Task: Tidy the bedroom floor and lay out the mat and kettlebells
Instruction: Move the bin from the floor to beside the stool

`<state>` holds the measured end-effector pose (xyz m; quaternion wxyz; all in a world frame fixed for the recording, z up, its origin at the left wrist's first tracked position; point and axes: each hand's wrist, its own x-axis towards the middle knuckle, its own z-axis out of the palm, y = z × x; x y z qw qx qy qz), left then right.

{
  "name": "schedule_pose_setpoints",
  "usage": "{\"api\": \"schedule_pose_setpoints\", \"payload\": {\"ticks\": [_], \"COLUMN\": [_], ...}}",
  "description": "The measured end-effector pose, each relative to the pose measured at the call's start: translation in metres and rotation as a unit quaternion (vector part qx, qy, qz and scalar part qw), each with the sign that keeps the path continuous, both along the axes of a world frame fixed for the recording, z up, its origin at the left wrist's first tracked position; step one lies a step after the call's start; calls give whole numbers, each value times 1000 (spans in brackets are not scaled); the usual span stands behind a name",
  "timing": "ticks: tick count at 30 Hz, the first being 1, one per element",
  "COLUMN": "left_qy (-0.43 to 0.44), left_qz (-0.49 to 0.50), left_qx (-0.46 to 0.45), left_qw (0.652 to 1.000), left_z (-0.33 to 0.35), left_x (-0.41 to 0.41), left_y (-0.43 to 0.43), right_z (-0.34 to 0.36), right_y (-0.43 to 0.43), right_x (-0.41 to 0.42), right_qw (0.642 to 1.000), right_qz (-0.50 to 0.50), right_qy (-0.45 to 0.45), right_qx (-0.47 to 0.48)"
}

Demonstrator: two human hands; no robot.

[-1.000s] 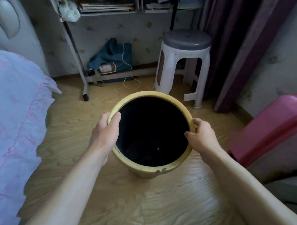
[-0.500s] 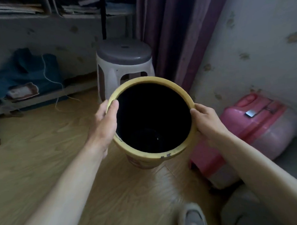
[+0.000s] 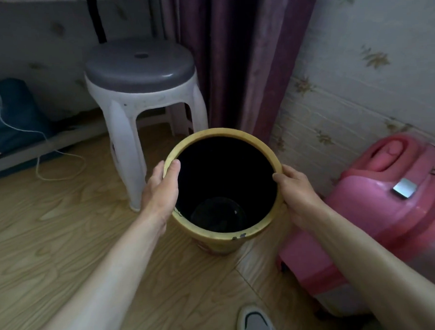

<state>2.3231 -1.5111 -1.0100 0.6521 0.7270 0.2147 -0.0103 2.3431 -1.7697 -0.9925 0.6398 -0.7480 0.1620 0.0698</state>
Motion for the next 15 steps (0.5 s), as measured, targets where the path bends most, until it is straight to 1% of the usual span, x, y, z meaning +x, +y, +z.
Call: {"api": "schedule_pose_setpoints", "payload": {"ticks": [6, 12, 15], "left_qy": [35, 22, 22], "left_qz": [10, -2, -12], "left_qx": [72, 77, 71], "left_qw": [997, 997, 997], "left_z": [-8, -23, -27], "left_x": [20, 27, 33], "left_y": [-19, -31, -37], "right_z": [-22, -36, -45], "right_y": [-12, -28, -28], "right_x": [18, 34, 43], "right_qw": [999, 997, 997], "right_qz": [19, 15, 17], "right_qy": [42, 63, 71], "right_qx": [13, 42, 14]}}
